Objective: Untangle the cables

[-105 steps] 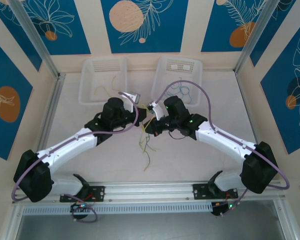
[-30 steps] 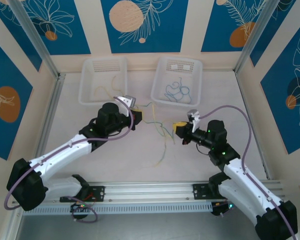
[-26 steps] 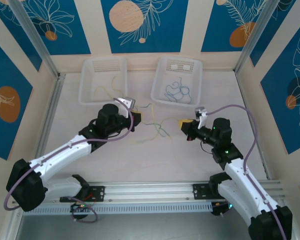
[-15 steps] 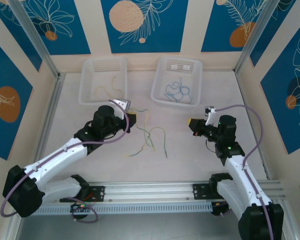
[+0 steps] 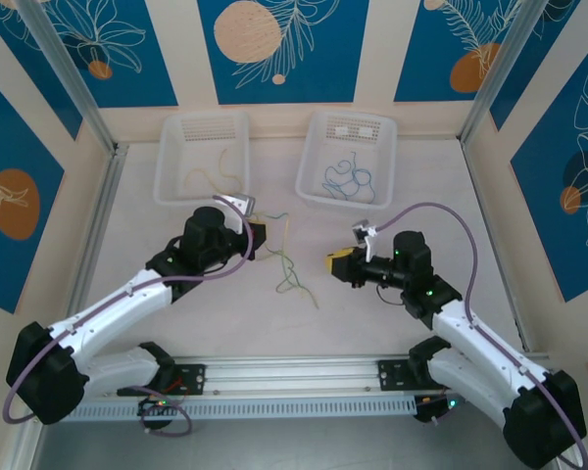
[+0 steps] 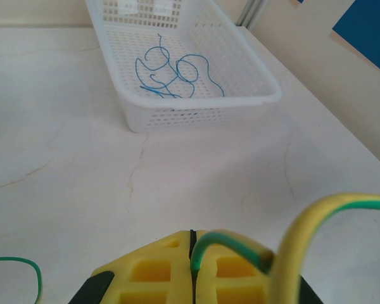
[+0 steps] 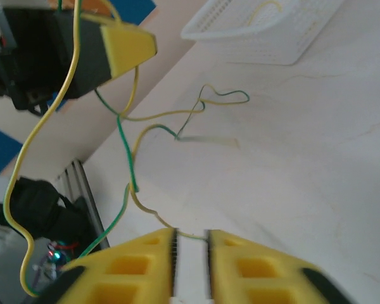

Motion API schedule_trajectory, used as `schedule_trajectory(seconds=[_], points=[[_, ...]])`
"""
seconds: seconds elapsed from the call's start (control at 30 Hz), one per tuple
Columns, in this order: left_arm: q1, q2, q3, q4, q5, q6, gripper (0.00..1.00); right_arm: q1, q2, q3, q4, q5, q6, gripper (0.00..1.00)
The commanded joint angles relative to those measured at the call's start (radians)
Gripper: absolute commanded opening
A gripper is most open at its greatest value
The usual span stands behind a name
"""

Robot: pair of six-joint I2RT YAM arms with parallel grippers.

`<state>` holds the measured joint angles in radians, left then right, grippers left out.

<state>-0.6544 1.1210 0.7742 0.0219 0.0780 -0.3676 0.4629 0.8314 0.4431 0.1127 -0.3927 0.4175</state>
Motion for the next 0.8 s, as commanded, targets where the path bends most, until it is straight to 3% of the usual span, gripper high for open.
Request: schedule_trajectory(seconds=[0.0, 0.17, 0.33, 0.47, 0.77], points=[[0.009, 0.007, 0.021, 0.034, 0.02, -0.017, 0.0, 0.049, 0.04, -0.007, 0.087, -0.009, -0.042, 0.41], [0.009, 0.007, 0.03, 0.032, 0.023, -0.02, 0.0, 0.138, 0.06, -0.053, 0.154, 0.059, -0.11, 0.71], [0.01, 0.006, 0.038, 0.025, -0.006, -0.057, 0.0, 0.161, 0.162, -0.087, 0.25, 0.005, -0.119, 0.74], [0.009, 0.009, 0.056, 0.025, -0.003, -0.094, 0.0, 0.268, 0.212, -0.116, 0.304, 0.117, -0.19, 0.77], [0.009, 0.03, 0.048, 0.039, 0.034, -0.101, 0.0, 0.289, 0.386, -0.086, 0.477, 0.174, -0.172, 0.77]])
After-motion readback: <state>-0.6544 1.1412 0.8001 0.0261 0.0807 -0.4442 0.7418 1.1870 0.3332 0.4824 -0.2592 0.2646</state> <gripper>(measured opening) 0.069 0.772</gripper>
